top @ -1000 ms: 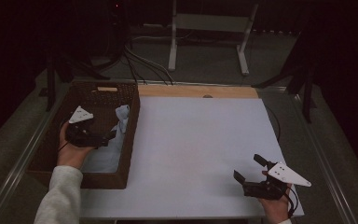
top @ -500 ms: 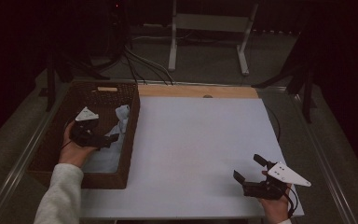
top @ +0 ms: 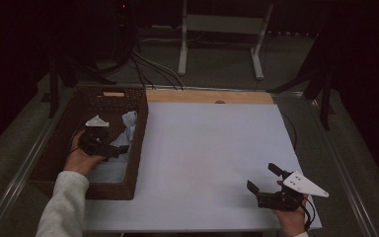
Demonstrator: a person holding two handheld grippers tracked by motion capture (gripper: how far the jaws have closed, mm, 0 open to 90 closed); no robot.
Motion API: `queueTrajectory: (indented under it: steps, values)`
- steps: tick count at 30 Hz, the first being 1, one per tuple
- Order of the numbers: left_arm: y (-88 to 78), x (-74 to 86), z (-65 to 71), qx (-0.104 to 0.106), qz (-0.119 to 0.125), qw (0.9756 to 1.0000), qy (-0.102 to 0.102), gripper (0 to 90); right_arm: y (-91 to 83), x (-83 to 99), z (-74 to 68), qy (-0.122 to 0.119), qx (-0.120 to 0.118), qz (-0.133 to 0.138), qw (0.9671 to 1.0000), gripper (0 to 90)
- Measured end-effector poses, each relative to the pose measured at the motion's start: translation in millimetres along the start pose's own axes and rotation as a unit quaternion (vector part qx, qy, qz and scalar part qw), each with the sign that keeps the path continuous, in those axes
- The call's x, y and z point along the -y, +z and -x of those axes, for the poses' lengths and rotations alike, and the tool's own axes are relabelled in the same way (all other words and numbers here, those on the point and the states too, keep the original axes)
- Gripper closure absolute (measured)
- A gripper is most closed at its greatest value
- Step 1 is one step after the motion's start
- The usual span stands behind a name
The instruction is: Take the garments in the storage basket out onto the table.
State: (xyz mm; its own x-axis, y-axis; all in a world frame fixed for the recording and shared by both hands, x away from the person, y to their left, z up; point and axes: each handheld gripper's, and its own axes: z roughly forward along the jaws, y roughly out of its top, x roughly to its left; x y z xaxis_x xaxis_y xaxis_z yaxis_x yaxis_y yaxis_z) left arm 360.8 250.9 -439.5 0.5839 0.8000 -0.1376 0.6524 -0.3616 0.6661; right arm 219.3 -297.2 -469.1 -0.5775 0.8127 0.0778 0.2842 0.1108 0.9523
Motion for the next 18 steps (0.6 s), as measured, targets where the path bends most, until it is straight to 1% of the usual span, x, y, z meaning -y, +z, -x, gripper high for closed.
queueTrajectory:
  steps: [1, 2, 3, 6, 8, 9, 10, 11, 13, 15, 17, 18]
  values:
    - [0.0, 0.0, 0.0, 0.000, 0.000, 1.0000, 0.000, 0.3, 0.0, 0.0, 0.0, 0.000, 0.000, 0.000, 1.0000, 1.4]
    - [2.1, 0.5, -0.3, 0.003, -0.007, 1.0000, -0.001, 0.3, 0.1, 0.0, 0.2, 0.000, 0.000, 0.000, 1.0000, 1.4]
    - [2.1, 0.5, -0.3, 0.003, -0.007, 1.0000, -0.001, 0.3, 0.1, 0.0, 0.2, 0.000, 0.000, 0.000, 1.0000, 1.4]
    - [4.9, 0.7, -1.0, 0.003, -0.020, 0.9998, -0.004, 0.3, 0.1, 0.1, 0.3, 0.000, 0.000, 0.000, 1.0000, 1.5]
    - [7.5, 1.4, -2.1, 0.000, -0.032, 0.9995, -0.005, 0.3, 0.4, 0.1, 0.2, 0.000, 0.000, 0.000, 1.0000, 1.4]
    - [7.5, 1.4, -2.1, 0.000, -0.032, 0.9995, -0.005, 0.2, 0.4, 0.1, 0.2, 0.000, 0.000, 0.000, 1.0000, 1.4]
    - [9.3, 1.8, -3.3, 0.005, -0.038, 0.9992, -0.013, 0.3, 0.6, 0.1, 0.2, 0.000, 0.000, 0.000, 1.0000, 1.5]
    - [9.3, 1.8, -3.3, 0.005, -0.038, 0.9992, -0.013, 0.2, 0.6, 0.1, 0.2, 0.000, 0.000, 0.000, 1.0000, 1.5]
    - [11.7, 2.2, -4.5, 0.016, -0.040, 0.9989, -0.020, 0.2, 0.6, 0.1, 0.1, 0.000, 0.000, 0.000, 1.0000, 1.5]
    - [13.9, 2.9, -4.4, 0.012, -0.045, 0.9988, -0.015, 0.3, 0.6, 0.1, 0.2, 0.000, 0.000, 0.000, 1.0000, 1.4]
    - [15.4, 3.2, -4.4, 0.013, -0.051, 0.9985, -0.017, 0.2, 0.0, 0.0, 0.3, 0.000, 0.000, 0.000, 1.0000, 1.4]
    - [16.1, 3.3, -4.4, 0.013, -0.058, 0.9981, -0.016, 0.2, -0.1, -0.1, 0.4, 0.001, 0.001, 0.001, 1.0000, 1.4]
